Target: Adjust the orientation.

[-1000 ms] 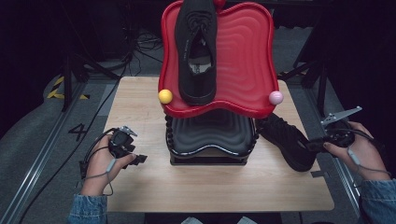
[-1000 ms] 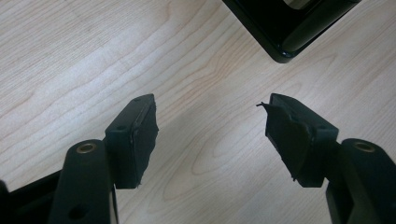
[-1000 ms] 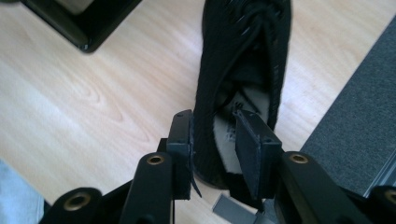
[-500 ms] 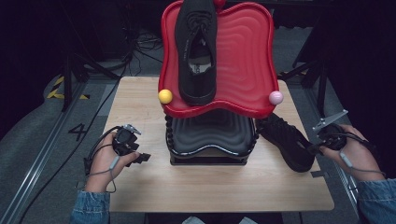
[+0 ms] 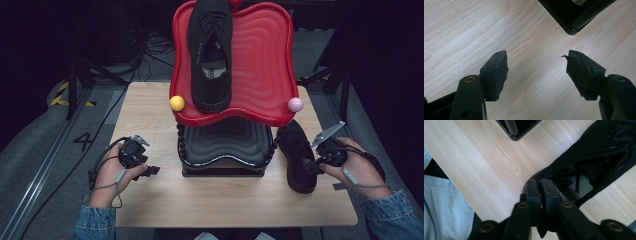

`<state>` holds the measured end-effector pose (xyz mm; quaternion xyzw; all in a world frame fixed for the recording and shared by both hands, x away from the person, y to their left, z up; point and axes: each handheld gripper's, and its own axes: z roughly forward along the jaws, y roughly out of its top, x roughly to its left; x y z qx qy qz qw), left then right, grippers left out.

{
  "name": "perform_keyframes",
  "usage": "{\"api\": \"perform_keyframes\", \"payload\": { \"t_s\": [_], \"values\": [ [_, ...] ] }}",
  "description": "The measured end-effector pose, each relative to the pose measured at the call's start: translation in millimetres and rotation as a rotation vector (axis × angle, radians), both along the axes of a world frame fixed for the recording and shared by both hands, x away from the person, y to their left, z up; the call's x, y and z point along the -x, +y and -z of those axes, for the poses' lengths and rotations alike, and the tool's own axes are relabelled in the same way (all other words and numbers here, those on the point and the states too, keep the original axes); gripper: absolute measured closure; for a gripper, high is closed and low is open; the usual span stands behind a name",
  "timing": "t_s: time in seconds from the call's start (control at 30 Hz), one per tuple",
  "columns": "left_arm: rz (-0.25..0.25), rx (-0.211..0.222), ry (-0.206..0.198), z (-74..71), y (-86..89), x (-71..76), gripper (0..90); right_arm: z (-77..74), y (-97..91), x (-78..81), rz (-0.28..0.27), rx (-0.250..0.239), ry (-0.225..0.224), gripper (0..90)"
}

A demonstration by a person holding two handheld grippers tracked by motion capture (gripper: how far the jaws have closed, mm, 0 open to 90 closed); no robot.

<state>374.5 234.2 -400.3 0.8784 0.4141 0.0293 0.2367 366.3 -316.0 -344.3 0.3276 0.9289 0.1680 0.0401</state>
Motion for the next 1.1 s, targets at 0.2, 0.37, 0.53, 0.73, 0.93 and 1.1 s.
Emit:
{"api": "perform_keyframes", "payload": {
  "t_s": [0.2,0.37,0.53,0.73,0.93,1.1],
  "values": [
    [0.002,0.002,0.010,1.0,-2.5,-0.4,34.3,9.7,1.4,-3.1,0.007,0.023,0.033,70.9],
    [0.006,0.002,0.013,2.7,-4.4,-0.9,34.1,29.3,9.6,-7.0,-0.019,0.072,0.101,68.4],
    [0.010,0.013,0.024,3.3,-3.8,-1.7,34.1,48.7,14.8,-9.9,-0.054,0.117,0.134,70.0],
    [0.009,0.021,0.018,2.9,-3.3,-1.8,33.9,57.1,16.2,-10.5,-0.067,0.108,0.149,75.9],
    [0.007,0.019,0.023,3.1,-1.3,-0.7,33.7,57.9,12.2,-11.5,-0.064,0.057,0.166,85.1],
    [-0.002,0.023,0.017,3.2,1.5,-0.3,33.7,57.3,10.8,-11.0,-0.054,0.044,0.147,87.5]
  ]
}}
